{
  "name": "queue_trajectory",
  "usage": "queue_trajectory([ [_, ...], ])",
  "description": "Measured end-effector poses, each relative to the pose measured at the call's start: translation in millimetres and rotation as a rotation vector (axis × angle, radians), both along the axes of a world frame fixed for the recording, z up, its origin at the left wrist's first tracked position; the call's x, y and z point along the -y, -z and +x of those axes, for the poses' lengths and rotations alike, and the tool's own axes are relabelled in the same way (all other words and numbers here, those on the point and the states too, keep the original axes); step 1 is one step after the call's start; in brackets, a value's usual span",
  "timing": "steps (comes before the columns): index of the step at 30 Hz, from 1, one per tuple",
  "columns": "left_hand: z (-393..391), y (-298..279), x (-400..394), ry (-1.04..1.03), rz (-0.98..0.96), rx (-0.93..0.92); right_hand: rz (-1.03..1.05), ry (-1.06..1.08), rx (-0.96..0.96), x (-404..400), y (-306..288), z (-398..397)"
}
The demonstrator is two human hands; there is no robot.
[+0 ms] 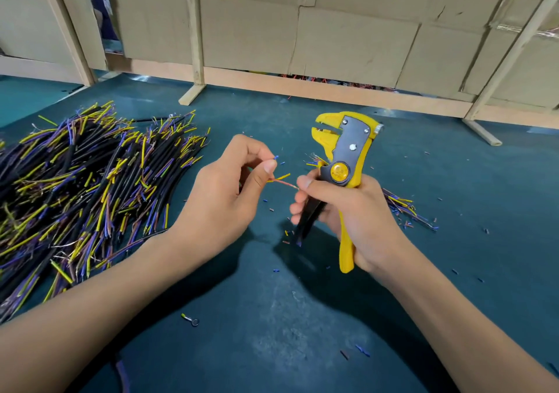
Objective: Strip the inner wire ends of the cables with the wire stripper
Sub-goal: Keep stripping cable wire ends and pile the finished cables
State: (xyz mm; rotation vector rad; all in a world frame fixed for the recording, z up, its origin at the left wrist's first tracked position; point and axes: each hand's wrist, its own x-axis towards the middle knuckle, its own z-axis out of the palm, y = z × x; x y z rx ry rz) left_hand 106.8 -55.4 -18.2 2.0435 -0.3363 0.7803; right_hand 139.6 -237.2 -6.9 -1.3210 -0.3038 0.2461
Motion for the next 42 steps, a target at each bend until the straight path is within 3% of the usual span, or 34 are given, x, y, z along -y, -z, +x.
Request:
queue_trajectory([
  [6, 1, -5, -9, -0.124, 0.154, 0.041, 0.072, -0.157, -0.364, 3, -12, -6],
  [12, 4, -7, -11, -0.220, 0.161, 0.070, 0.114, -0.250, -0.563, 13, -19, -2],
  [18, 6, -7, -15, -0.243, 0.207, 0.093, 0.222, -0.309, -0.465, 7, -13, -2],
  [22, 8, -5, -18, -0.260, 0.199, 0.127, 0.156, -0.357, -0.320, 6, -13, -5],
  [29, 6, -12, -18, -0.299, -0.033, 0.087, 0.064, -0.454, -0.318, 1, -6, -9],
  [37, 0, -20, -22, -0.257, -0.078, 0.122, -0.014, -0.573, -0.252, 5, 1, -7],
  [42, 1, -21, -26, -0.222, -0.006, 0.175, 0.004, -0.580, -0.223, 5, 6, -6],
])
